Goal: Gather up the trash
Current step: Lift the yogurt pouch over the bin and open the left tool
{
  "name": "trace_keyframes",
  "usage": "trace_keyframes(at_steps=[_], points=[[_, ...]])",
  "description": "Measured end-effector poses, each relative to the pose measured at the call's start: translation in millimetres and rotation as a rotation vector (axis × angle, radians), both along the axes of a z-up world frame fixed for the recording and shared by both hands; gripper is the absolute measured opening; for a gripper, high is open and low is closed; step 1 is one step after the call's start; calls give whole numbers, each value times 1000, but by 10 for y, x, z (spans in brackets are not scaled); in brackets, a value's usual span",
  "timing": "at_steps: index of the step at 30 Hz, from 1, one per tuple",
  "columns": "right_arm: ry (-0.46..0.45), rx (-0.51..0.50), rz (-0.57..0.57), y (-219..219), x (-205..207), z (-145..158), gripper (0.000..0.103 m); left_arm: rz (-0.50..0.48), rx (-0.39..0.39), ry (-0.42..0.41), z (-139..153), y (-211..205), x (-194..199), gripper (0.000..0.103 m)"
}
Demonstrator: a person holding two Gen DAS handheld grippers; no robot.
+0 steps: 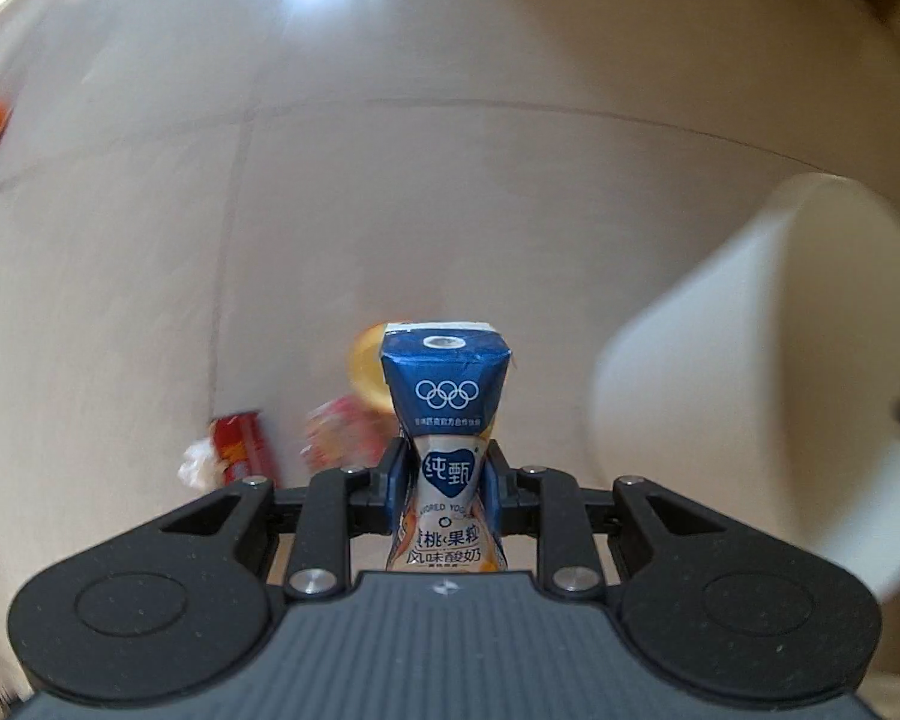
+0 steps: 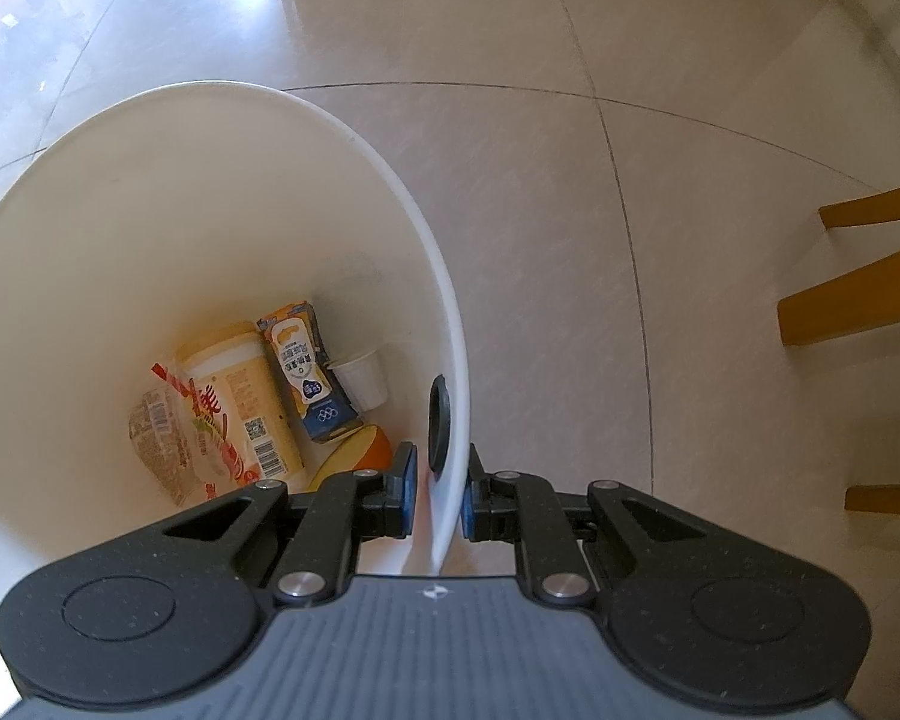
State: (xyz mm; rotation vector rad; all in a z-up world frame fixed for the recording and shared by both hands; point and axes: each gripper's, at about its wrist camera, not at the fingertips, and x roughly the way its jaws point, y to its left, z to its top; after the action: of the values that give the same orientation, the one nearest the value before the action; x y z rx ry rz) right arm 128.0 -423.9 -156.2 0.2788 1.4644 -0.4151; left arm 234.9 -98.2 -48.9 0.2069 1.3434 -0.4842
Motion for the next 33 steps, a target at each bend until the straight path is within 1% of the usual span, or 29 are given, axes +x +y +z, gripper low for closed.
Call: trace_keyframes(at_steps=[3, 6, 8, 11, 13, 14, 15, 16, 17, 18, 19, 21, 28, 33], points=[[2, 12, -7, -16, -2, 5, 18, -88, -40, -21, 407, -235, -132, 23], [2, 20, -12, -29, -6, 7, 18, -148, -95, -53, 742, -447, -256, 23], [3, 20, -10, -25, -13, 8, 18, -185, -119, -69, 918, -596, -334, 23], [4, 26, -8, -34, -8, 16, 18, -243, -161, -83, 1089, -865, -460, 24], [8, 34, -3, -43, -7, 26, 18, -273, -188, -80, 1114, -1011, -528, 24], [7, 35, -3, -45, -6, 28, 18, -285, -201, -77, 1118, -1076, -564, 27], [17, 40, 16, -44, -4, 30, 18, -294, -215, -77, 1116, -1146, -595, 46], [17, 40, 18, -44, -3, 31, 18, -298, -218, -74, 1130, -1212, -628, 58], [17, 42, 18, -54, 3, 31, 18, -297, -220, -83, 1137, -1255, -651, 77], [16, 45, 17, -61, 4, 32, 18, -300, -221, -109, 1140, -1281, -679, 79], [16, 47, 16, -67, 6, 32, 18, -307, -216, -136, 1151, -1309, -700, 79], [14, 45, 18, -77, 4, 38, 18, -321, -207, -152, 1164, -1358, -701, 80], [10, 44, 18, -66, -10, 50, 18, -270, -210, -128, 1109, -1225, -598, 80], [11, 39, 18, -52, -4, 50, 18, -266, -190, -133, 1114, -1136, -571, 84]])
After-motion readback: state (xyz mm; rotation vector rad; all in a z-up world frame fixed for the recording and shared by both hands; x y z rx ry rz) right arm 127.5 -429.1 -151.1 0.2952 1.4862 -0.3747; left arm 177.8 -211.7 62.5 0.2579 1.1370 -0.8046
